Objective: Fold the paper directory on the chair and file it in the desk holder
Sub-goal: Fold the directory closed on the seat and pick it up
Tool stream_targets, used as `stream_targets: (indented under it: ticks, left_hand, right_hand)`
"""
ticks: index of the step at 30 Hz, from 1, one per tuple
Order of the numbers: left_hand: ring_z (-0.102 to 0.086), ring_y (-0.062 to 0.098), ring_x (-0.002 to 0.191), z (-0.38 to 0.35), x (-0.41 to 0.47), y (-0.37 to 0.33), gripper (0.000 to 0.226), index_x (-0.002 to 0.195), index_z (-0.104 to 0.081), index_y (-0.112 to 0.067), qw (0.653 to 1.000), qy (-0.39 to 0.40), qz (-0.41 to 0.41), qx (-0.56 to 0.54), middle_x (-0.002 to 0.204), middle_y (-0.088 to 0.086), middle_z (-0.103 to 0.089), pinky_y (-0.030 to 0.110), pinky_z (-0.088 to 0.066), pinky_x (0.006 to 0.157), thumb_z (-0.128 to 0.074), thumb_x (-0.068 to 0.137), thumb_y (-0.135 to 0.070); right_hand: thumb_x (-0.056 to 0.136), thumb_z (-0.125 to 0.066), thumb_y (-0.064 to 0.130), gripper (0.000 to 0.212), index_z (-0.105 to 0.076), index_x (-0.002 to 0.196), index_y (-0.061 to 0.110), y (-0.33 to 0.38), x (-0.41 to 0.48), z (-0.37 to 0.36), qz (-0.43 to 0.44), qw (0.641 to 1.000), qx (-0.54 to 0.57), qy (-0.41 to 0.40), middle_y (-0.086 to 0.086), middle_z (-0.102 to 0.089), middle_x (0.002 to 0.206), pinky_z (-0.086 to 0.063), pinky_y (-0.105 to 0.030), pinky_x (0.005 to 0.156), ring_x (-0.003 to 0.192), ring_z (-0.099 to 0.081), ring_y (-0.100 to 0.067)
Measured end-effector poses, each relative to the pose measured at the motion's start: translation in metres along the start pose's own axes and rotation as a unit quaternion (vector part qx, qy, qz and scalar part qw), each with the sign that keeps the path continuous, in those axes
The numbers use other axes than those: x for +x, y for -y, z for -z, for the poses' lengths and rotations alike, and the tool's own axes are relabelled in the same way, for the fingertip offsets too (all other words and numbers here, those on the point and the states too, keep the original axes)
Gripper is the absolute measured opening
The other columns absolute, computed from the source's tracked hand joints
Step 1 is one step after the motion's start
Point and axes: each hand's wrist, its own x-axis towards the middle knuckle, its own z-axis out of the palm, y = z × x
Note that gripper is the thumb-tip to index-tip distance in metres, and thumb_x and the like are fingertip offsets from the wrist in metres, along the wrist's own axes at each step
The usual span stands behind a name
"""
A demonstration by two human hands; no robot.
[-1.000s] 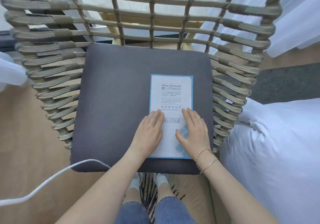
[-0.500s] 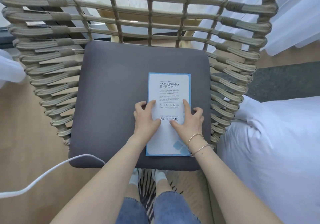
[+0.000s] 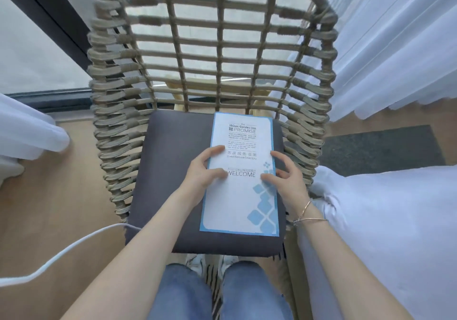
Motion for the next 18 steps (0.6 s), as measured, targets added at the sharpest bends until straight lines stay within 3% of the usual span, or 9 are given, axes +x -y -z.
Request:
stream_targets:
  ticks: [3, 7, 11, 18]
  left_hand:
    - [-0.069, 0.016, 0.098, -0.003, -0.036, -0.059, 0.058, 0.114, -0.068, -0.027, 0.999, -0.008, -0.032, -0.013, 0.121, 0.003, -0.069, 0.026, -0.056, 0.069, -0.068, 0.069, 0.010]
    - [-0.071, 0.013, 0.096, -0.011, -0.082, -0.139, 0.060, 0.115, -0.068, -0.027, 0.994, -0.025, -0.102, -0.019, 0.109, -0.004, -0.075, 0.025, -0.056, 0.071, -0.069, 0.063, 0.003]
    - [-0.071, 0.016, 0.097, -0.022, -0.129, -0.233, 0.061, 0.115, -0.068, -0.028, 0.984, -0.034, -0.172, -0.017, 0.108, -0.002, -0.075, 0.028, -0.058, 0.074, -0.069, 0.060, 0.000]
    - [-0.072, 0.027, 0.092, -0.039, -0.200, -0.386, 0.062, 0.110, -0.069, -0.034, 0.952, -0.026, -0.303, 0.026, 0.109, 0.009, -0.073, 0.047, -0.059, 0.082, -0.070, 0.057, -0.001]
  right_hand:
    - [0.080, -0.062, -0.014, 0.053, -0.061, 0.125, 0.014, 0.058, -0.028, -0.001, 0.044, 0.998, 0.033, 0.038, -0.012, -0.074, 0.101, -0.055, -0.045, 0.085, 0.085, -0.068, -0.023]
    - [0.078, -0.072, -0.009, 0.059, -0.058, 0.130, 0.014, 0.132, -0.062, -0.006, 0.135, 0.990, 0.032, 0.034, 0.011, -0.072, 0.110, -0.056, -0.023, 0.079, 0.093, -0.069, -0.004]
    - [0.075, -0.075, -0.005, 0.066, -0.057, 0.134, 0.019, 0.222, -0.104, -0.004, 0.211, 0.975, 0.053, 0.040, -0.002, -0.066, 0.127, -0.052, -0.039, 0.096, 0.113, -0.066, -0.019]
    - [0.074, -0.078, 0.000, 0.066, -0.057, 0.133, 0.020, 0.369, -0.172, 0.006, 0.338, 0.939, 0.060, 0.029, -0.003, -0.069, 0.117, -0.059, -0.032, 0.081, 0.097, -0.070, -0.011]
